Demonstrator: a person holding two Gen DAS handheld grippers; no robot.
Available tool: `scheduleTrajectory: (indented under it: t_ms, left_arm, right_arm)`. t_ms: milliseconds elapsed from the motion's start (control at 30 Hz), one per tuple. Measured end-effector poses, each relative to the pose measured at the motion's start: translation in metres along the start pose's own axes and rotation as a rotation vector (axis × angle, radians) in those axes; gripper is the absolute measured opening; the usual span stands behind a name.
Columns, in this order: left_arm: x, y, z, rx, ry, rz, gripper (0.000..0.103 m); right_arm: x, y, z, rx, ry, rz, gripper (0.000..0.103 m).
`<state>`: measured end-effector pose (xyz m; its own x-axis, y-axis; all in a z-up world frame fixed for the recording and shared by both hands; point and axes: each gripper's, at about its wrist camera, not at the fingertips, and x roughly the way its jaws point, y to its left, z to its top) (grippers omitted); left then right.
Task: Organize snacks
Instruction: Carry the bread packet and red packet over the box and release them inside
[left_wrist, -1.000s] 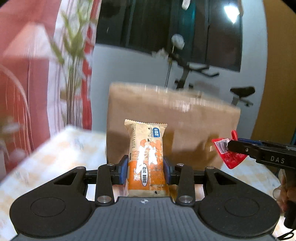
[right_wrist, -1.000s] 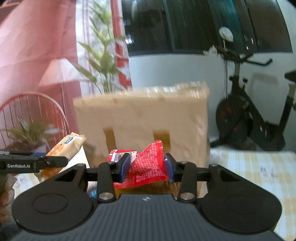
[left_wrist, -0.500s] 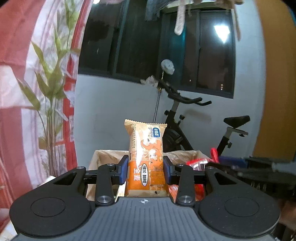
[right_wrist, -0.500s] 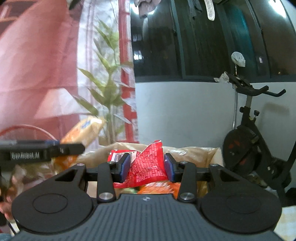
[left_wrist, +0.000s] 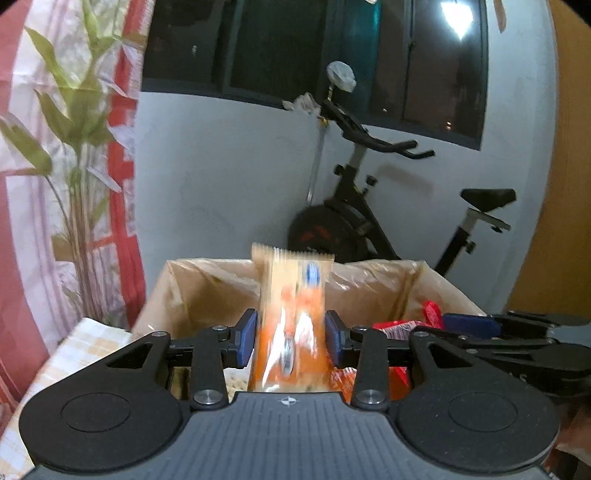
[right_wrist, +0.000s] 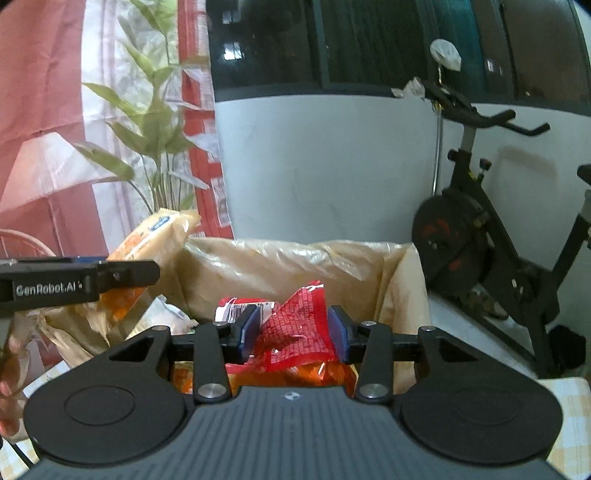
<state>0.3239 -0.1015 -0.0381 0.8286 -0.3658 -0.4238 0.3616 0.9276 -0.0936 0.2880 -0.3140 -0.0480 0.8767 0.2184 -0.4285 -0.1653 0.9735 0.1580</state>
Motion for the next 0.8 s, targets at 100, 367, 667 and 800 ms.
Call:
scheduleTrajectory:
  t_ms: [100, 367, 667, 800]
  left_arm:
    - [-0.006, 0.001, -0.003, 0.017, -0.018, 0.016, 0.065]
    - [-0.034, 0.015, 0.000, 0.032, -0.031, 0.015, 0.066]
    - [-0.092, 0.037, -0.010, 0.057, -0.029, -0.015, 0.066]
    - [-0.112, 0.051, -0.030, 0.030, -0.001, -0.033, 0.066]
  right_arm:
    - [-0.002, -0.001, -0.004, 0.003, 0.008, -0.019, 0.048]
    - [-0.024, 0.000, -0.007, 0.015, -0.026, -0.005, 0.050]
    - [-0.059, 0.020, -0.015, -0.005, -0.081, 0.054, 0.050]
    - [-0.077, 0.029, -0.024, -0.002, -0.119, 0.074, 0.050]
